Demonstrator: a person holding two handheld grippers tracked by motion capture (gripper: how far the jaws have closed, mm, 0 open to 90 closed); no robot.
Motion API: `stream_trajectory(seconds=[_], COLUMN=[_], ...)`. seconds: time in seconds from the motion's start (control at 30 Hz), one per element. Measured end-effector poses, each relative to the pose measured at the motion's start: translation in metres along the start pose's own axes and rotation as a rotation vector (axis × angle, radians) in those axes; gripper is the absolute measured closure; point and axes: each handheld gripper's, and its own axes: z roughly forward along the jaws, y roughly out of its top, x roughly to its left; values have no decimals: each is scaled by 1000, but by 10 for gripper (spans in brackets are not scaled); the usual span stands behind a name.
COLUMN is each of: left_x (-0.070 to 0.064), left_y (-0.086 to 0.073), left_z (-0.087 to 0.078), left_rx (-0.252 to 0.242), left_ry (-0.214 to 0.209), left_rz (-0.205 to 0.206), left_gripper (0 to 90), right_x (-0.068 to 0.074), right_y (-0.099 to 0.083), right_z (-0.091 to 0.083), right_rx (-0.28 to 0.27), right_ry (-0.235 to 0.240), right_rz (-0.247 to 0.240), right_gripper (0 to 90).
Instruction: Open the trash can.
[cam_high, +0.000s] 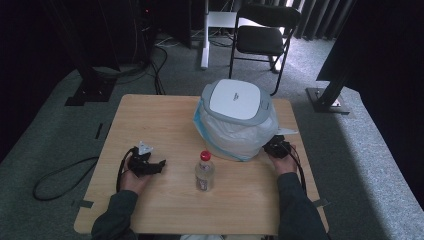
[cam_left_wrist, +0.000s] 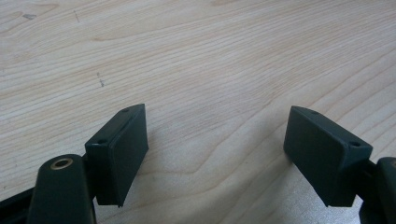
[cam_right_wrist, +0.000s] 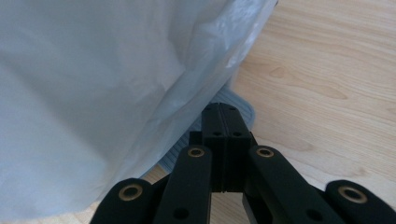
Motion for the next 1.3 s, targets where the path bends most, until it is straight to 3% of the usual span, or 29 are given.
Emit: stream_trajectory(seconds=[0.13,0.53,1.3], left_x=[0,0,-1], left_y=[0,0,0], left_z=[0,0,0], left_rx=[-1,-1,3], left_ry=[-1,-4,-15], left_rz=[1,5,14], left_gripper=[220,220,207], right_x=[-2,-2,-8], right_y=[-3,-6,-14], right_z=[5,9,17], right_rx=[-8,4,18], right_ry=[13,18,47], right_rz=[19,4,47], right_gripper=[900,900,900])
